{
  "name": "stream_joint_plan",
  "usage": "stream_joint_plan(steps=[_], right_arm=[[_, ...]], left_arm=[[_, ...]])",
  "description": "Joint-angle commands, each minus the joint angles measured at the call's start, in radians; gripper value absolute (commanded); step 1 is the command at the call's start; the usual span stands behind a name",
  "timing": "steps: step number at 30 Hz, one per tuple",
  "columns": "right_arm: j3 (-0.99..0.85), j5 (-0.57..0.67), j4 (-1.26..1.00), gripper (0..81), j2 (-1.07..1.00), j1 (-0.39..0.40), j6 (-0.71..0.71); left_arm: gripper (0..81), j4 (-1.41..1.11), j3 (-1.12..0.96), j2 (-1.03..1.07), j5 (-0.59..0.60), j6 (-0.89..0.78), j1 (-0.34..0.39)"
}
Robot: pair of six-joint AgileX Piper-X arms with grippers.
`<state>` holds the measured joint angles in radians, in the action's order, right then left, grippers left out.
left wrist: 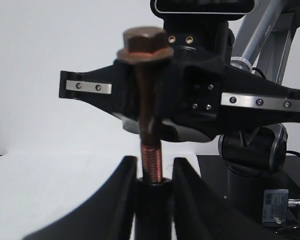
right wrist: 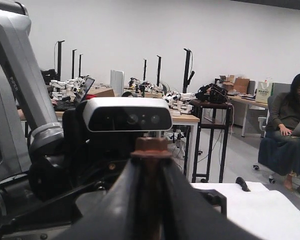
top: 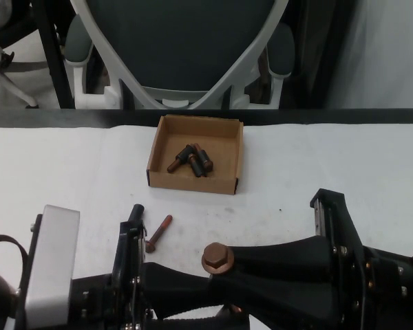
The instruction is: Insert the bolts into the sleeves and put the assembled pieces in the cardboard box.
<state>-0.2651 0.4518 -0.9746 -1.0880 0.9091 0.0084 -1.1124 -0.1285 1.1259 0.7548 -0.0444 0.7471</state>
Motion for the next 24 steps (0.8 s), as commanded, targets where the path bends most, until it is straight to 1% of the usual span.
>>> stream_joint_plan(steps=[1, 11, 19, 24], right_arm=[[-0.005, -0.049, 0.020, 0.2, 0.001, -0.007, -0.008], [0.000, -0.049, 0.021, 0.2, 0.001, -0.007, -0.008], [0.000, -0.049, 0.077, 0.2, 0.001, -0.007, -0.008], [0.000, -0.049, 0.091, 0.2, 0.001, -0.007, -0.008]], left_arm=[[0.8, -0.082, -0.011, -0.002, 0.040, 0.032, 0.011], [0.8, -0.157, -0.011, -0.002, -0.029, 0.034, 0.009], [0.8, -0.207, -0.009, -0.004, -0.036, 0.005, 0.009], [0.8, -0.212, -0.009, -0.004, -0.062, -0.002, 0.009]])
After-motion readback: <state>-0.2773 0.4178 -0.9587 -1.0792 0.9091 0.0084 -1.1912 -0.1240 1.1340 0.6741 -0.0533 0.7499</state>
